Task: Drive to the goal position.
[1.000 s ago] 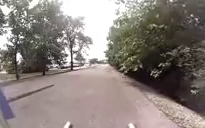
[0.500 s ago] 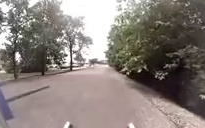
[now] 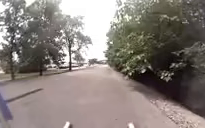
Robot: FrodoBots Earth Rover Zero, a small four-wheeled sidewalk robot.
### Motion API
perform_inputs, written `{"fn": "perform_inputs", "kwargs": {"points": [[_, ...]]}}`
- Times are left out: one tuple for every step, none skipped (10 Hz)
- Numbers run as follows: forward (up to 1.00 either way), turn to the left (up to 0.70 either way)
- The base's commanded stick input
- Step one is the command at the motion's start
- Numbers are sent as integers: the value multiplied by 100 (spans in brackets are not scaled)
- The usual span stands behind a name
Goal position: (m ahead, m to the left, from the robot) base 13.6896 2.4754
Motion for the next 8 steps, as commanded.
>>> {"fn": "perform_inputs", "kwargs": {"points": [[60,0],[60,0],[60,0],[60,0],[60,0],[60,0],[60,0],[60,0]]}}
